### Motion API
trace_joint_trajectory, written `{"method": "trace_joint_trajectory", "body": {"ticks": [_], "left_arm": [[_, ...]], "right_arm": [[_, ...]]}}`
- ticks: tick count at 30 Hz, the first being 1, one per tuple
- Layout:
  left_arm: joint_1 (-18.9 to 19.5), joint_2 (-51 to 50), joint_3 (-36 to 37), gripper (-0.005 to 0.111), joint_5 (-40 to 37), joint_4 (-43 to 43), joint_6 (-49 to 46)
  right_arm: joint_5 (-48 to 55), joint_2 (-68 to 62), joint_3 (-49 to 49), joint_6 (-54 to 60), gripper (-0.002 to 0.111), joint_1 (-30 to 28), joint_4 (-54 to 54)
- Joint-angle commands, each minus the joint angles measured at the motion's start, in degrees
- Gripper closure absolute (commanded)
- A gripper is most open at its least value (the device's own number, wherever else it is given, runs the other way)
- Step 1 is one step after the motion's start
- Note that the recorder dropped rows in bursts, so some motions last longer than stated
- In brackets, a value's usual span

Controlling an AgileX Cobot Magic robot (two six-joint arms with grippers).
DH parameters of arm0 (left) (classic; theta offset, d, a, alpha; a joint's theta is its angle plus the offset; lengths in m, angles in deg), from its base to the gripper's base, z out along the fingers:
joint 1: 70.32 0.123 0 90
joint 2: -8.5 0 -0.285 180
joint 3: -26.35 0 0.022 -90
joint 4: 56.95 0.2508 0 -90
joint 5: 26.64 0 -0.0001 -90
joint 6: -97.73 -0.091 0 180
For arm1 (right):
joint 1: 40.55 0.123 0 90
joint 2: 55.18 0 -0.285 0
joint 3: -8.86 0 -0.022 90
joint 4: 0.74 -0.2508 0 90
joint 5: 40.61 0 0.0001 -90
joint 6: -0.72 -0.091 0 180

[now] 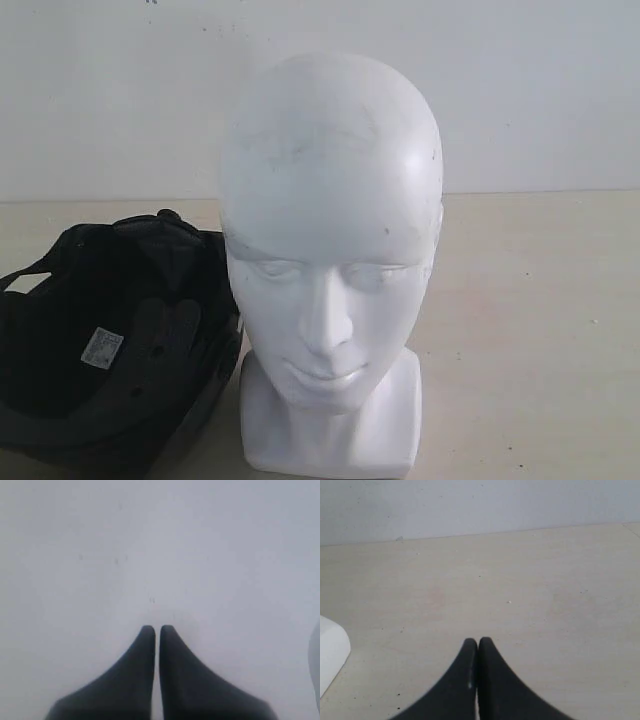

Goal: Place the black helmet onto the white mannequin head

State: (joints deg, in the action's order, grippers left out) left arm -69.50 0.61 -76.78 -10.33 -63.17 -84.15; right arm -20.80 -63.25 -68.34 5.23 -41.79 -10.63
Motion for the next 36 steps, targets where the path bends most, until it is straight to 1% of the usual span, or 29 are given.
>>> {"method": "trace_joint_trajectory", "body": {"ticks": [1, 2, 4, 6, 8, 10, 14, 17, 20, 23, 30, 34, 36], "left_arm": [[0.21, 0.11, -6.46, 0.102, 3.99, 5.51, -1.22], [0.21, 0.11, -8.98, 0.102, 0.3, 6.22, -0.96], [0.21, -0.78, -13.94, 0.102, -9.65, 6.22, -0.04], [0.21, -3.6, -19.21, 0.102, -21.67, 6.22, 0.07], [0.21, -6.38, -22.82, 0.102, -29.98, 5.5, 0.07], [0.21, -8.21, -25.01, 0.102, -33.78, 5.36, 0.07], [0.21, -8.87, -25.37, 0.102, -32.3, 5.36, 0.07], [0.21, -8.87, -25.37, 0.102, -28.67, 5.36, 0.07], [0.21, -8.87, -25.37, 0.102, -28.29, 5.36, 0.07], [0.21, -8.87, -25.37, 0.102, -24.85, 5.36, 0.07], [0.21, -8.87, -25.37, 0.102, -23.95, 5.36, 0.07], [0.21, -10.78, -25.58, 0.102, -20.89, 1.53, 1.0], [0.21, -13.25, -27.25, 0.102, -21.29, 1.15, 1.0]], "right_arm": [[-0.76, 0.28, -0.01, 0.35, 0.109, -0.24, 0.14], [-0.76, 0.28, -0.01, 0.35, 0.109, -0.24, 0.14], [-0.76, 0.28, -0.01, 0.35, 0.109, -0.24, 0.14], [-0.76, 0.28, -0.01, 0.35, 0.109, -0.24, 0.14], [-0.76, 0.28, -0.01, 0.35, 0.109, -0.24, 0.14], [-0.76, 0.28, -0.01, 0.35, 0.109, -0.24, 0.14], [-0.76, 0.28, -0.01, 0.35, 0.109, -0.24, 0.14], [-0.76, 0.28, -0.01, 0.35, 0.109, -0.24, 0.14], [-0.76, 0.28, -0.01, 0.35, 0.109, -0.24, 0.14], [-0.76, 0.28, -0.01, 0.35, 0.109, -0.24, 0.14], [-0.76, 0.28, -0.01, 0.35, 0.109, -0.24, 0.14], [-0.76, 0.28, -0.01, 0.35, 0.109, -0.24, 0.14], [-0.76, 0.28, -0.01, 0.35, 0.109, -0.24, 0.14]]}}
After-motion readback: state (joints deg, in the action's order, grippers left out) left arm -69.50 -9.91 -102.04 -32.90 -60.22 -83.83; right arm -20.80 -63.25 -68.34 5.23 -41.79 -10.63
